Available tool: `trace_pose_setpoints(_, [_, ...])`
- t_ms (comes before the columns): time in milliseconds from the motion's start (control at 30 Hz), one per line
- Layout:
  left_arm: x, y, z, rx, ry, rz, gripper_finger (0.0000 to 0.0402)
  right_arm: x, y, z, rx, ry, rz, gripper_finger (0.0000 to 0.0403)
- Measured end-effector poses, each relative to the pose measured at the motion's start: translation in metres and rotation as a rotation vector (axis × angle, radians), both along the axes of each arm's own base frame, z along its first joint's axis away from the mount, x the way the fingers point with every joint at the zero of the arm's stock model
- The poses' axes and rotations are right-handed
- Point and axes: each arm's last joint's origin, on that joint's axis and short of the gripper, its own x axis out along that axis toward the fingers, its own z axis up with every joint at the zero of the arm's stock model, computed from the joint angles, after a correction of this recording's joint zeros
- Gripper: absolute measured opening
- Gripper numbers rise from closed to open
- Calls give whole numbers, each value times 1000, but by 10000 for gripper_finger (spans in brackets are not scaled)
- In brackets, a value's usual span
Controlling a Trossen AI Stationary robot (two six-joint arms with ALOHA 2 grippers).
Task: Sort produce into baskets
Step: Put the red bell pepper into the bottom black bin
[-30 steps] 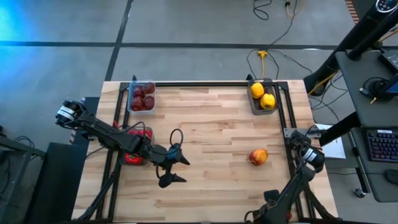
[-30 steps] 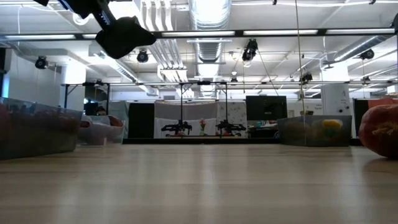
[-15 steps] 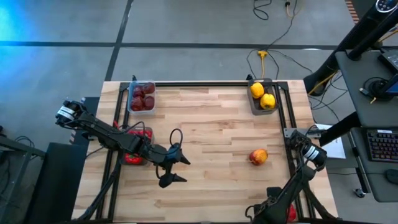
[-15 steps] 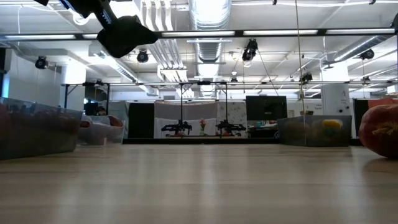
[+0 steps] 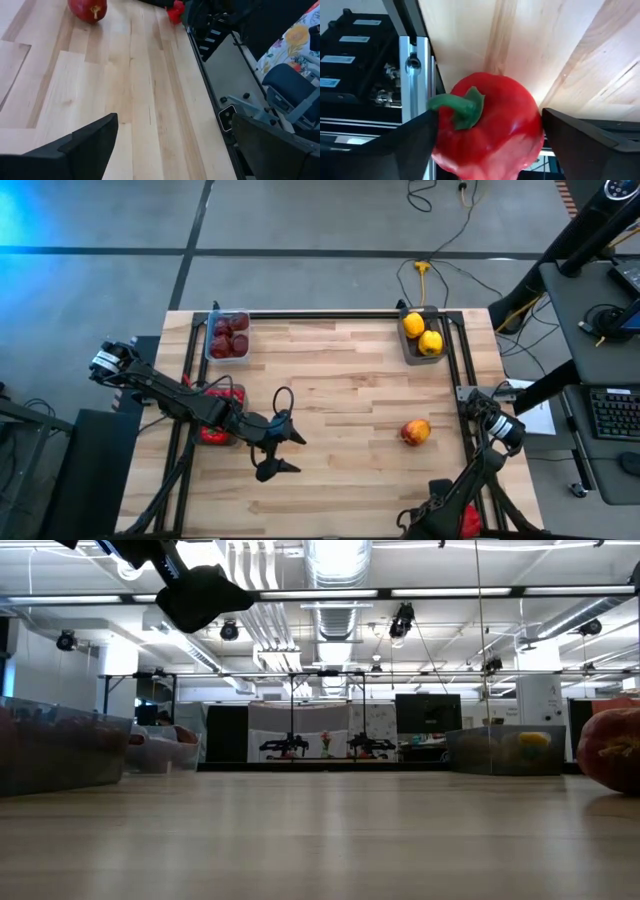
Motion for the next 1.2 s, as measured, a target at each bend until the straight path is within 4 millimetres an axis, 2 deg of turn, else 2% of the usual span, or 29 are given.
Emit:
trace_pose_setpoints(233, [0, 1, 1, 27, -16, 33, 372, 0, -1, 0, -9, 2, 2, 254])
trace_pose_setpoints(333, [-1, 2, 4, 32, -31, 37, 372, 1, -2, 1, -7, -3, 1, 227])
trace_pose_setpoints(633, [-9, 6, 16, 42, -68, 36, 372, 1, -2, 4, 7, -29, 29, 228])
trace_pose_setpoints(767, [-11, 7, 16, 59, -52, 53, 372, 7, -8, 11, 41, -52, 32, 225])
trace_pose_setpoints(967, [-15, 9, 10, 93, 20, 53, 372, 39, -35, 40, 34, -219, -26, 229])
trace_pose_setpoints(1200, [-31, 10, 11, 134, 98, 27, 372, 101, -93, 66, -46, -530, -207, 228])
